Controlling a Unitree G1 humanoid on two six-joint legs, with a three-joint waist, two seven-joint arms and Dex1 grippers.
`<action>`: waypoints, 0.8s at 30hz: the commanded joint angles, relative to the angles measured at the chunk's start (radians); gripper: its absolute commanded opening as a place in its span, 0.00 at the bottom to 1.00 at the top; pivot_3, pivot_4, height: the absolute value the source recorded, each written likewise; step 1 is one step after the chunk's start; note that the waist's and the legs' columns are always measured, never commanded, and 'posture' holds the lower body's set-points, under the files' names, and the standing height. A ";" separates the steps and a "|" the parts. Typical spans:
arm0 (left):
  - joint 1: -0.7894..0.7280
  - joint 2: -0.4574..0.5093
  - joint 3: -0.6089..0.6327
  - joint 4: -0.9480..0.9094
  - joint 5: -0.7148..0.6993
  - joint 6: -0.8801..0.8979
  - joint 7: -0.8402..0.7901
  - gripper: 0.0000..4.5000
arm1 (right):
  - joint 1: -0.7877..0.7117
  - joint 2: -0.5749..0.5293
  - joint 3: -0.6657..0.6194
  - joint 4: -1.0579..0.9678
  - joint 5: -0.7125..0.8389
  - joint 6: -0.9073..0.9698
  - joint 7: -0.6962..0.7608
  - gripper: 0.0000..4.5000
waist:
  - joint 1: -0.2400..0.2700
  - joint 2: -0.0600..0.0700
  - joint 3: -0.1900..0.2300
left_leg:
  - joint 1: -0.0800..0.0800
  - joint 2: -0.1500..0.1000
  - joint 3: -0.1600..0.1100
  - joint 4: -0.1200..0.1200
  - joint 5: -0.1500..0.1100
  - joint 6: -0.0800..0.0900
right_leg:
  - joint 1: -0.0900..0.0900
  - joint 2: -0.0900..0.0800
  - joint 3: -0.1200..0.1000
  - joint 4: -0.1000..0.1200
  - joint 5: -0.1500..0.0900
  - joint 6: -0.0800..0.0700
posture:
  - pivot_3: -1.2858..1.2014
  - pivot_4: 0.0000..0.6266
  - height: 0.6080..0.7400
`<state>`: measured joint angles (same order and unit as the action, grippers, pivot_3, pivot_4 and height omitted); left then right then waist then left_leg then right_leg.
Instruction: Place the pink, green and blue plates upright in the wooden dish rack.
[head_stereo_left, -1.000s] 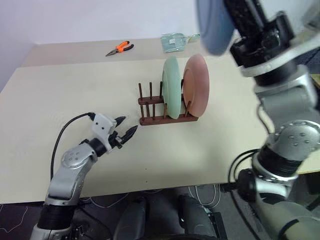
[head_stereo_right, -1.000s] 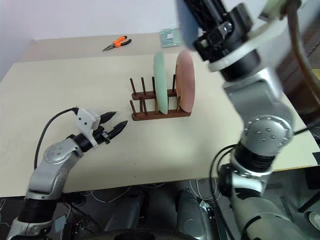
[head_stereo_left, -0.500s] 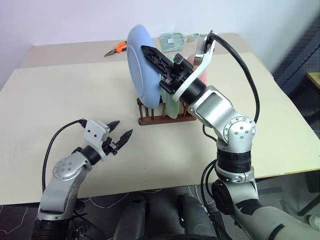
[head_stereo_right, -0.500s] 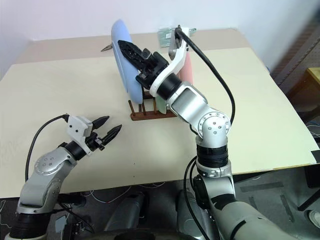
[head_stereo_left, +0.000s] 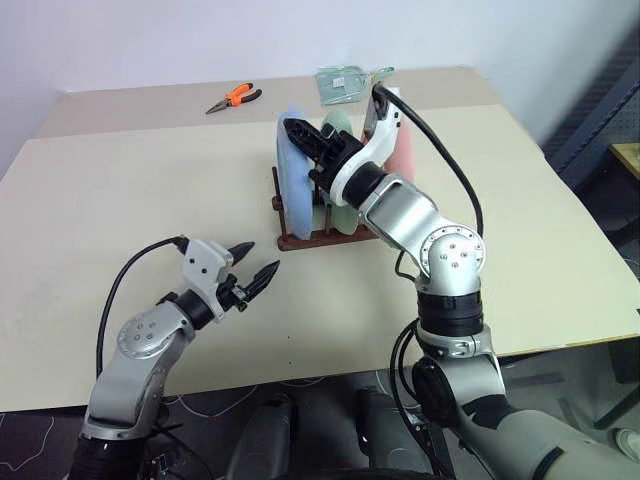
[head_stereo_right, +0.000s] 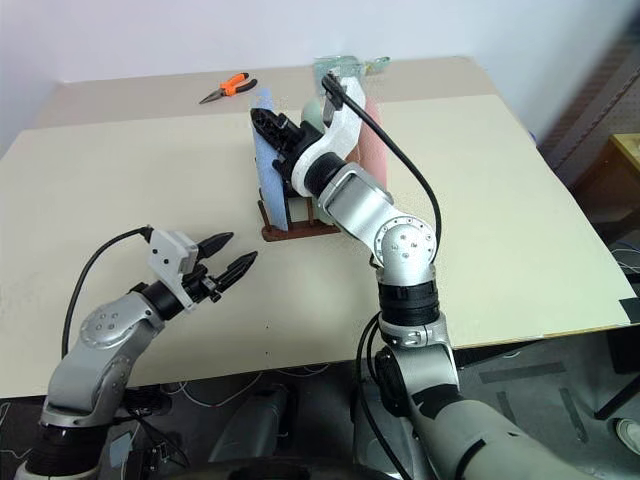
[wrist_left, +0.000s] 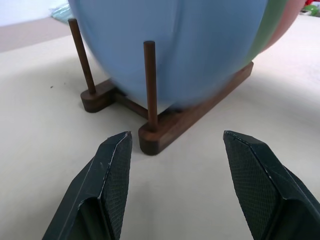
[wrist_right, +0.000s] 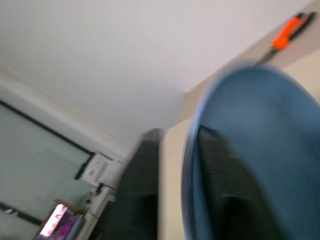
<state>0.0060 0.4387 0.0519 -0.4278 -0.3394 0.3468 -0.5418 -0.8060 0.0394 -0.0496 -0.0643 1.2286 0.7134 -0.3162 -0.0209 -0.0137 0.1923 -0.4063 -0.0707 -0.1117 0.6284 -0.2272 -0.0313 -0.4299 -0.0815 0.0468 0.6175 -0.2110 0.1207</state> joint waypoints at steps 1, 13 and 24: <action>0.005 -0.004 -0.004 -0.031 -0.006 -0.004 0.001 0.66 | -0.076 -0.012 0.006 -0.034 -0.076 -0.013 0.059 0.67 | 0.000 0.000 0.000 | 0.000 0.000 0.000 0.000 0.000 0.000 | 0.000 0.000 0.000 0.000 0.000 0.000 | 0.52 0.24 1.00; 0.009 -0.002 0.013 -0.006 0.024 -0.030 0.022 0.66 | -0.068 -0.536 -0.162 -0.260 -0.333 -0.106 0.568 0.76 | 0.016 -0.001 -0.001 | -0.001 -0.001 0.000 0.002 0.000 0.000 | 0.003 -0.001 -0.002 -0.004 -0.001 0.000 | 0.52 0.24 1.00; 0.025 0.063 0.087 0.173 0.099 -0.149 0.015 0.66 | 0.580 -0.792 -0.083 -0.095 -0.778 -0.340 0.841 0.76 | -0.009 0.003 0.000 | 0.002 0.002 0.009 0.000 0.000 0.001 | 0.002 0.000 0.002 -0.002 -0.002 -0.002 | 0.52 0.24 1.00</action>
<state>0.0279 0.4883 0.1054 -0.2535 -0.2491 0.2361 -0.5285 -0.2105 -0.7563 -0.1248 -0.1394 0.4909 0.4428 0.5023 -0.0304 -0.0104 0.1920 -0.4046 -0.0685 -0.1025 0.6291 -0.2276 -0.0305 -0.4274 -0.0815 0.0496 0.6152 -0.2133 0.1181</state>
